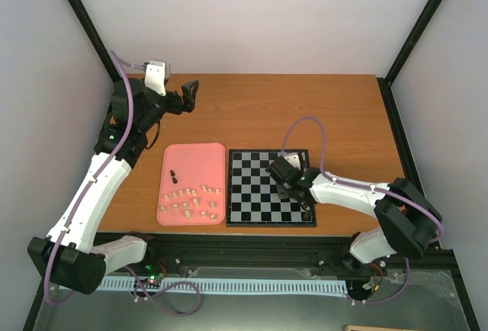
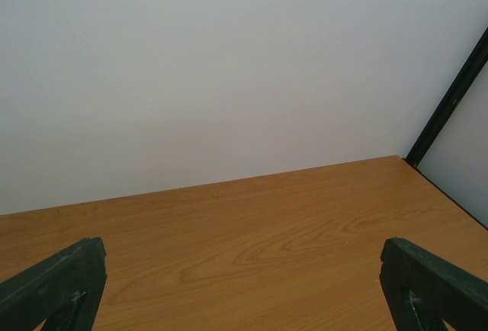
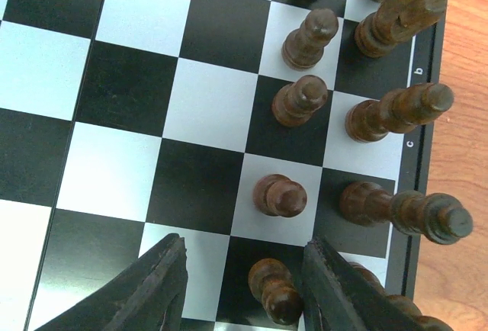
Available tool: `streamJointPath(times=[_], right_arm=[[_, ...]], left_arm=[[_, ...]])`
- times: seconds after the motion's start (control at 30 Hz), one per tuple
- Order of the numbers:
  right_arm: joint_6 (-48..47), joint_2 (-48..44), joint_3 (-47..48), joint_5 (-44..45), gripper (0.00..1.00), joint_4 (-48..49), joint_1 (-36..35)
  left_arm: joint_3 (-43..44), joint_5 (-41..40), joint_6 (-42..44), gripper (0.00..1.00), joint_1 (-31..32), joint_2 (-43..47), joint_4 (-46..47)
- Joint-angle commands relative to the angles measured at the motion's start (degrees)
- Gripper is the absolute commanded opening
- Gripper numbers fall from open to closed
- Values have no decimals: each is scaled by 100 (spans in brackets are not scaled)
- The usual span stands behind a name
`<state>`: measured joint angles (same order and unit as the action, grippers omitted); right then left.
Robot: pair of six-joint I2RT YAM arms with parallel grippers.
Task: Set up the chess pieces on the board
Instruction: Adjust the chess piece on the chessboard, then pick up the chess piece from the storage box.
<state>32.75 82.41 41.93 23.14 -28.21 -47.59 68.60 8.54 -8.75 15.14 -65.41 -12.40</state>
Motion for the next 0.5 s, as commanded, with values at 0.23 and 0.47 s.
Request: streamJointPath(times=[0.23, 0.47], right_arm=[[-236, -850, 163, 177, 40, -126, 12], [-857, -884, 529, -519, 38, 567, -203]], left_arm=[[184, -18, 95, 100, 26, -69, 109], [189, 23, 59, 100, 25, 19, 105]])
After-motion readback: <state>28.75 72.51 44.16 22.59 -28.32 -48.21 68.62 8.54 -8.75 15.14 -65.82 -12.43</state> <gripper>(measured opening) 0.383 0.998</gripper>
